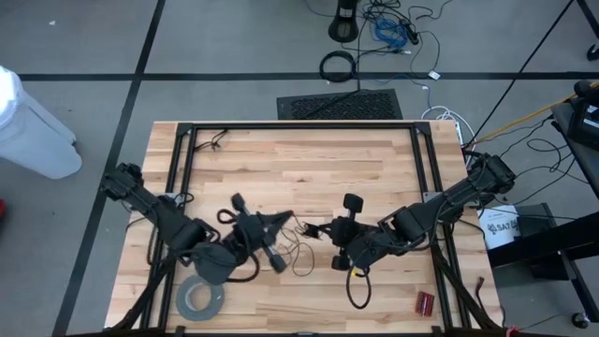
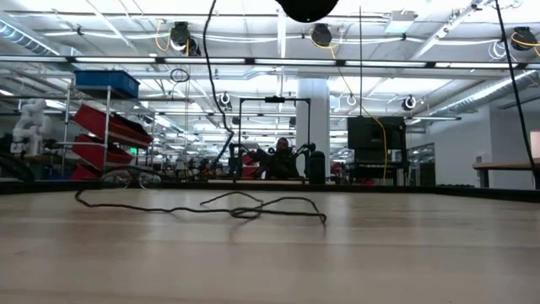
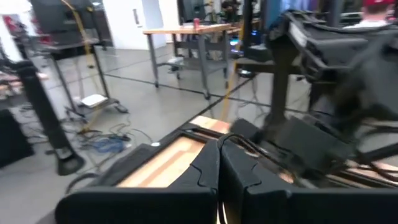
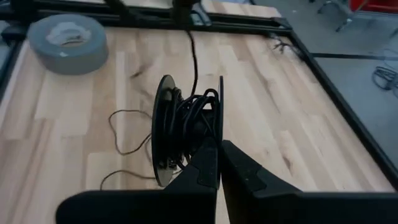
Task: Coil cords
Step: Coil the black wire onto the spool
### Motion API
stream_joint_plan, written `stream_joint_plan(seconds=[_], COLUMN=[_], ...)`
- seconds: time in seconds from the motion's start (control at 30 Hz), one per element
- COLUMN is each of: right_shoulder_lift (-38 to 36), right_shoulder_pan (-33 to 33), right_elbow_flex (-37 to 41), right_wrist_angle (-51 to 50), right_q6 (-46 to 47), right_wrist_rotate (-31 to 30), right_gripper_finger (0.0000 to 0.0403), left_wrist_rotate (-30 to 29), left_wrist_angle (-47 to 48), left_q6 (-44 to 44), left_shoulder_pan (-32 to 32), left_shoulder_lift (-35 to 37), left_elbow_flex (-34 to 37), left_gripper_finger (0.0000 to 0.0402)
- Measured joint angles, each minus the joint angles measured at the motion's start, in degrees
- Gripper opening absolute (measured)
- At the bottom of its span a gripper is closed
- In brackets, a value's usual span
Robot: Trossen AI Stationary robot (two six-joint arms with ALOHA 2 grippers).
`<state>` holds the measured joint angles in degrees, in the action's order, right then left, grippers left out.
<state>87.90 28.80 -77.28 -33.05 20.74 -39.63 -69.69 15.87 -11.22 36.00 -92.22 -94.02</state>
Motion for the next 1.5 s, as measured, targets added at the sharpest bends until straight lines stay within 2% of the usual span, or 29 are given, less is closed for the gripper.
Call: stream_joint_plan(seconds=[0.17,0.43,0.77,0.87,0.97,1.13,1.23,1.33,1.5], right_shoulder_lift=[0.00,-0.01,-0.09,-0.22,-0.47,-0.48,-0.48,-0.48,-0.50], right_shoulder_pan=[-0.77,-1.90,-1.86,-1.84,-1.81,-1.68,-1.68,-1.37,-0.47], right_elbow_flex=[0.00,0.00,0.00,0.00,0.00,0.00,0.00,0.00,0.00], right_wrist_angle=[0.64,5.82,13.01,13.26,12.61,10.29,9.98,10.04,10.05], right_q6=[-0.41,-4.17,-10.94,-11.87,-12.44,-12.27,-12.18,-12.15,-12.03], right_wrist_rotate=[-2.55,-2.43,-2.03,-2.02,-2.02,-1.99,-0.81,0.54,1.02], right_gripper_finger=[0.0000,0.0000,0.0000,0.0000,0.0000,0.0000,0.0000,0.0000,0.0000], left_wrist_rotate=[3.37,3.89,4.20,6.53,9.71,9.74,9.58,9.08,2.71], left_wrist_angle=[-8.16,-15.50,-19.19,-18.79,-17.69,-16.23,-13.82,-10.18,-2.87], left_q6=[2.91,5.76,5.96,6.06,6.09,8.69,7.87,4.51,-6.33], left_shoulder_pan=[-0.78,-0.80,-0.67,-0.08,1.65,7.11,10.51,13.46,17.28], left_shoulder_lift=[-2.24,-4.64,-8.14,-9.06,-9.05,-8.96,-8.96,-8.95,-8.94], left_elbow_flex=[0.02,0.02,0.02,0.02,0.02,0.02,0.02,0.02,0.02], left_gripper_finger=[0.0003,0.0003,0.0003,0.0003,0.0003,0.0009,0.0037,0.0087,0.0181])
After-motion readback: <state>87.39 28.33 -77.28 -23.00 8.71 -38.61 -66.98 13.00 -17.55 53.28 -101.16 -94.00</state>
